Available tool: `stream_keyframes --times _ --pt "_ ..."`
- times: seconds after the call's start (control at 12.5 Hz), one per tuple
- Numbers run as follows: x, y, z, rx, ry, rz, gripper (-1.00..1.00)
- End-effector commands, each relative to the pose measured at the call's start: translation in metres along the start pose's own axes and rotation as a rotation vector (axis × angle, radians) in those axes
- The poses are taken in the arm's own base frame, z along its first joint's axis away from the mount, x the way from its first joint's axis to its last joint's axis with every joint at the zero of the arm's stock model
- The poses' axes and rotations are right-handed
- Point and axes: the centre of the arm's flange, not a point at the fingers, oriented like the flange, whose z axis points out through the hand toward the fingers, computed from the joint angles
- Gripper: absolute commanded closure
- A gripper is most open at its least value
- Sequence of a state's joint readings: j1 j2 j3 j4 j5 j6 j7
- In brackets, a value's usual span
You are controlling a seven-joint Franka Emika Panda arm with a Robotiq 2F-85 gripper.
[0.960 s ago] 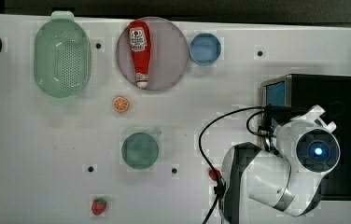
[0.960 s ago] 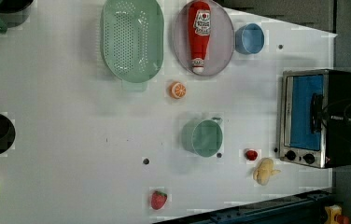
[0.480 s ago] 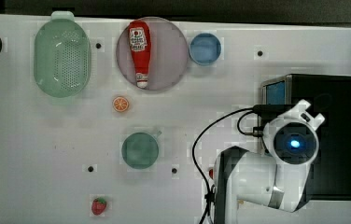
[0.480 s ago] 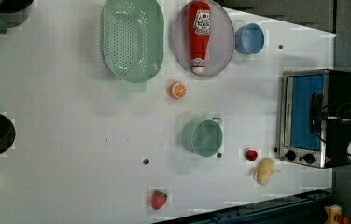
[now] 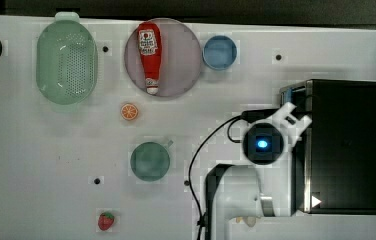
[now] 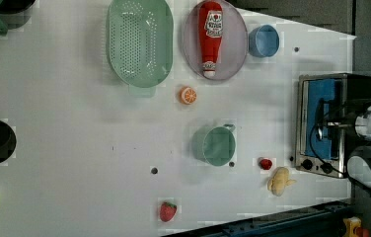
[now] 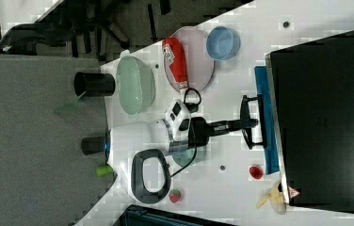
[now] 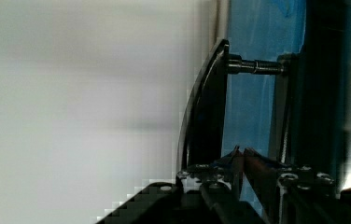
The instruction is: Flap open oven.
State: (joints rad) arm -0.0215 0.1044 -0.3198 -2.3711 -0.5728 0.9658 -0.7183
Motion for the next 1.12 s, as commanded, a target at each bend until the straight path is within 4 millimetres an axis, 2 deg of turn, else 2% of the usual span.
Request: stream_keyframes --times 0.08,0.48,0.72,0.88,0.96,1.12 --pt "0.011 -0.074 0.019 -0.034 -0.047 0.042 0.65" --pt "0.018 -0.147 0.058 -0.175 -0.068 0.031 0.65" --pt "0.022 -0.178 0.081 -0.236 -0.084 0.077 0.65" --pt "0.025 -0.19 0.091 -0.233 -0.08 0.078 0.65" --pt "0.028 -0.193 0.088 -0.232 -0.073 0.075 0.65" --pt "0.04 -0.184 0.071 -0.221 -0.041 0.115 0.65"
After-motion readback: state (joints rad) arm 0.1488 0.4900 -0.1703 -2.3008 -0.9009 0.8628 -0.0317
